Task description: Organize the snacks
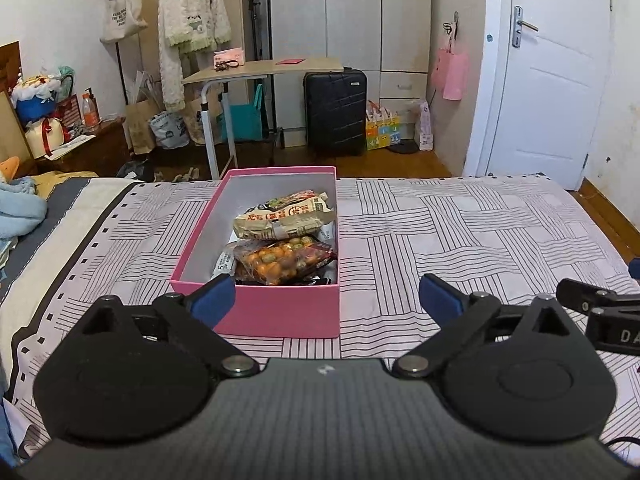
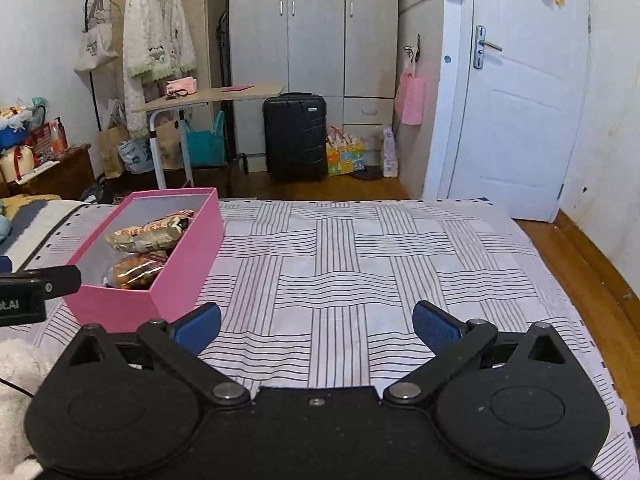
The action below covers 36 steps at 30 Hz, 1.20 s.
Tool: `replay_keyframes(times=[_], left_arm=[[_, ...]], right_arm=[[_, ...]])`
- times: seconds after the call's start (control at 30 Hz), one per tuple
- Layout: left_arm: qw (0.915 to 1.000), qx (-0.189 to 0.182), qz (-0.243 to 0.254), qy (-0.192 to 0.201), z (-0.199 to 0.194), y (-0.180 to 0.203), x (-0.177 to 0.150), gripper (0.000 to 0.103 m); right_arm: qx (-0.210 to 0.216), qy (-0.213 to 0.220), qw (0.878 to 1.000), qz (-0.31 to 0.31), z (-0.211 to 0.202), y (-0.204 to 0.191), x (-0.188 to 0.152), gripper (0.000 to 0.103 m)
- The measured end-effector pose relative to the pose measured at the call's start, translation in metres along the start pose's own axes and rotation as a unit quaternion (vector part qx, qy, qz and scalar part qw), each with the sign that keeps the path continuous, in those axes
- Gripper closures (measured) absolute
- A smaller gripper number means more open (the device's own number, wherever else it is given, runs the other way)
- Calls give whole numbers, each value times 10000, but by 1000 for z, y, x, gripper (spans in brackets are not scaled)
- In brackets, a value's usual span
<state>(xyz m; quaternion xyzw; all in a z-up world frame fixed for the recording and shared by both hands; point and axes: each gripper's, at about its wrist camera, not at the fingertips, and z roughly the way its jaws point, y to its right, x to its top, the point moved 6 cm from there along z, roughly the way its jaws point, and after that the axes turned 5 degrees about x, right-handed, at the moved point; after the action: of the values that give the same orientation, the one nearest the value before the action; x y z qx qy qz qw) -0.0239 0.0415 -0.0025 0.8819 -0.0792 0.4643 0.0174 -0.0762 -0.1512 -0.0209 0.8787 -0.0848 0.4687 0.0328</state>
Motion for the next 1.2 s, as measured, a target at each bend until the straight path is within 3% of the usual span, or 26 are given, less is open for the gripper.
replay_keyframes(times=[0.47, 1.2], left_arm=[[9997, 55, 145, -191, 2, 6, -5, 3], [9994, 237, 194, -181, 5, 4, -10, 0]], right_arm=[[-115, -179, 9997, 149, 4, 8, -6, 0], [-136, -284, 9993, 199, 9, 8, -9, 0]])
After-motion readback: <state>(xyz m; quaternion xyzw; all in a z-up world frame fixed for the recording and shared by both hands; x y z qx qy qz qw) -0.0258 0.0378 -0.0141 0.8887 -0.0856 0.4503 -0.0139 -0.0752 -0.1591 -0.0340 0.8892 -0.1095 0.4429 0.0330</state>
